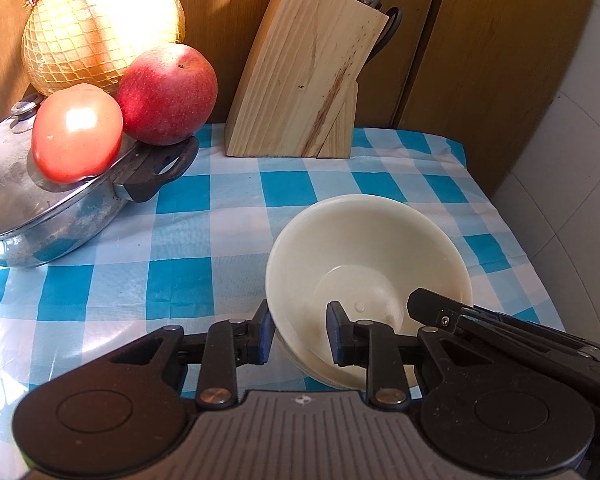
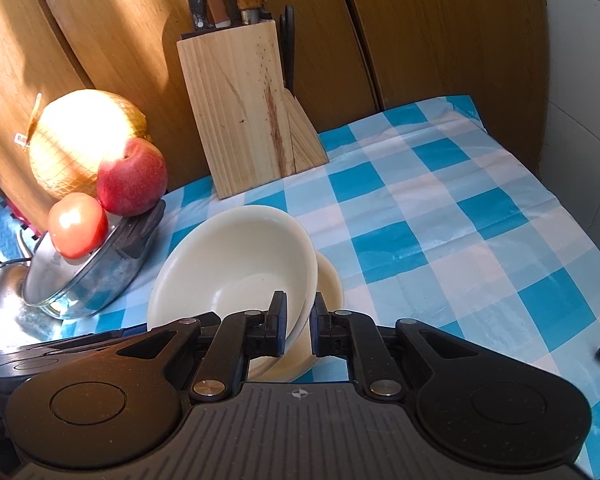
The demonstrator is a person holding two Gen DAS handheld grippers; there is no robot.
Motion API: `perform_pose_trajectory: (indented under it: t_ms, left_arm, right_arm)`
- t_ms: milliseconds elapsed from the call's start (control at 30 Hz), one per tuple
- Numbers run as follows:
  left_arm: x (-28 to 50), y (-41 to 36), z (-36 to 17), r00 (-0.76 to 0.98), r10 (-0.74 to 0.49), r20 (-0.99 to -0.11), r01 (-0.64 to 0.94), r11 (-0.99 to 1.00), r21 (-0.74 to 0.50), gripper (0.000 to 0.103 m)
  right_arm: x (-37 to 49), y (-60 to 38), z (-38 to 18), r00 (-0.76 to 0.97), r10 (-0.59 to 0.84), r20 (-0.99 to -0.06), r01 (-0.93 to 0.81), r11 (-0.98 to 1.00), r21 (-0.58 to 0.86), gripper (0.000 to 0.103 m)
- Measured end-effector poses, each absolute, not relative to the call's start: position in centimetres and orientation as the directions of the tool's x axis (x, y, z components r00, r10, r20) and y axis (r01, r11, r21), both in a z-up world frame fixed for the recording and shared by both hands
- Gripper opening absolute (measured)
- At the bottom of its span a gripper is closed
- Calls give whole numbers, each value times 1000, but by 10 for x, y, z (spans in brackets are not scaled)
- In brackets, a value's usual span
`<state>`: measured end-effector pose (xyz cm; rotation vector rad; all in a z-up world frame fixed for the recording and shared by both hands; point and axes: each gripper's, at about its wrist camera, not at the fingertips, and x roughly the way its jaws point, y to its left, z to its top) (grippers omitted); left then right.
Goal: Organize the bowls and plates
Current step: 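Carry the cream bowl with both tools toward the pink-flower plate stack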
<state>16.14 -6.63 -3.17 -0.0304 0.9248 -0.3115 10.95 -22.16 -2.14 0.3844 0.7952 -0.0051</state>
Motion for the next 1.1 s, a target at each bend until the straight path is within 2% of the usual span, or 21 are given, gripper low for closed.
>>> perform_pose_trajectory:
  t_ms: [133,267,600,733,900,1100]
  left_arm:
    - [164,-67,-33,563,-266,-782,249,957,-146,21]
    - [167,-65,-37,548,-267,-792,241,958,-156,21]
    - [167,-63,-36,553,-264,-790,237,959,-155,21]
    - [168,-62,-37,553,-263,-790,237,959,-153,24]
    - [171,-60,-41,548,-261,-794,226,961,-160,26]
    - [173,-63,-49,533,-264,-803,230,959,-163,33]
  right_arm:
    - [112,-221,-23,704,129,-699,147,936,321,16]
    - [114,-220,-26,702,113,-704,148,943,298,21]
    - [109,-226,-20,726,73,-684,161,948,273,22]
    - [105,-233,-18,735,66,-675,173,944,281,23]
    - [101,-242,-19,737,36,-675,201,942,269,30]
    - [105,-249,-31,710,72,-700,222,921,320,32]
